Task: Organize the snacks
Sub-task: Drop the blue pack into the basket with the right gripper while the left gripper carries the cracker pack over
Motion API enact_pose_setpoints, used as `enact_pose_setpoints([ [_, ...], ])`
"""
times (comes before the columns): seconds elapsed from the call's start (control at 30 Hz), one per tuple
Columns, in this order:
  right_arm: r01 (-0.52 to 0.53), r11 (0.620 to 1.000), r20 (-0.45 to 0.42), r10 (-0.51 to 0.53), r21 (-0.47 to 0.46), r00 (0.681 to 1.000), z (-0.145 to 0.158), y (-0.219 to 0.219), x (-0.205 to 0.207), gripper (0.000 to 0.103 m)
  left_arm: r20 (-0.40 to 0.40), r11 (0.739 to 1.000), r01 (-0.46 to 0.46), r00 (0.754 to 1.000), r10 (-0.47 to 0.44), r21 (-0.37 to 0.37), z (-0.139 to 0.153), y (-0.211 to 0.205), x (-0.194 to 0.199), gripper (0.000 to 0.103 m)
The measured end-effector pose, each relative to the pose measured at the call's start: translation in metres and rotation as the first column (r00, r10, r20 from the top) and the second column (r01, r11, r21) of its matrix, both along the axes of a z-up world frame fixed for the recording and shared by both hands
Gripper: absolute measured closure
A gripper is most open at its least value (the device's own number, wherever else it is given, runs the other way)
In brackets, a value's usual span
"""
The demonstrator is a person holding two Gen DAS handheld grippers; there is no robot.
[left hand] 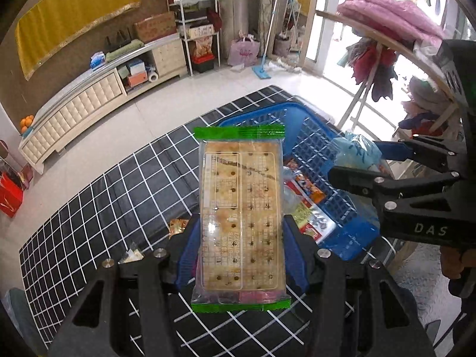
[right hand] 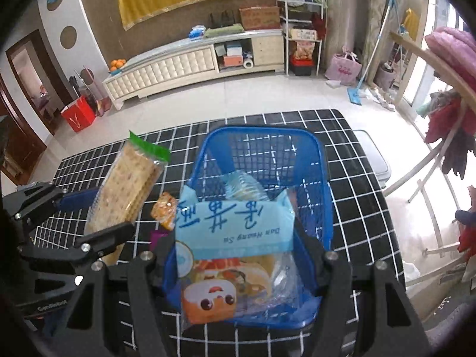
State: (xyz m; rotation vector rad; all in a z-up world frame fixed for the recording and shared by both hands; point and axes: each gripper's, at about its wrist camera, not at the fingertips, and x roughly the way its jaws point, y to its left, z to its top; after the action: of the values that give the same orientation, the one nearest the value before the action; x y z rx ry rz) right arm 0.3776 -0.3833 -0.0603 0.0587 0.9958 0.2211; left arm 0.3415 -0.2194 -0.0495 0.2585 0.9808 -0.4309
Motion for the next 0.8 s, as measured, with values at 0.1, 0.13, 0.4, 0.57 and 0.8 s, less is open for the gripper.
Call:
enact_pose_setpoints([
  [0.1,-0.002,1.000,-0.014,0.002,-0.024,1.000,-0.013,-0.002,0.019,0.034,-0.016,1.000,-0.017,1.000,0.017,0.017,-0.007,-0.004,0.019,0.052],
  [0.13,-0.005,1.000,-0.019,0.005,-0.030,1.000,-0.018,-0.002,0.026,0.034,-0.024,1.000,-0.021,0.999,0.021,0.015,-0.009,-0.005,0.024,0.052],
  [0.4,-0.060,0.989,-0.044,0.054,-0.134,0.998,-0.050,0.009,0.089,0.030,-0.044,0.999,-0.026,0.999,0.027,0.020,-0.024,-0.012,0.063,0.052],
  [0.57,-0.040,0.969,-0.015,0.037,-0.243,0.999,-0.061,0.014,0.098,0.010,-0.057,0.999,-0.035,0.998,0.037,0.031,-0.032,-0.012,0.071,0.052],
  [0.8,-0.002,0.993,0.028,0.006,-0.119,1.000,-0.029,-0.006,0.064,0.008,-0.062,0.999,-0.033,0.997,0.034,0.019,-0.029,-0.013,0.062,0.052],
])
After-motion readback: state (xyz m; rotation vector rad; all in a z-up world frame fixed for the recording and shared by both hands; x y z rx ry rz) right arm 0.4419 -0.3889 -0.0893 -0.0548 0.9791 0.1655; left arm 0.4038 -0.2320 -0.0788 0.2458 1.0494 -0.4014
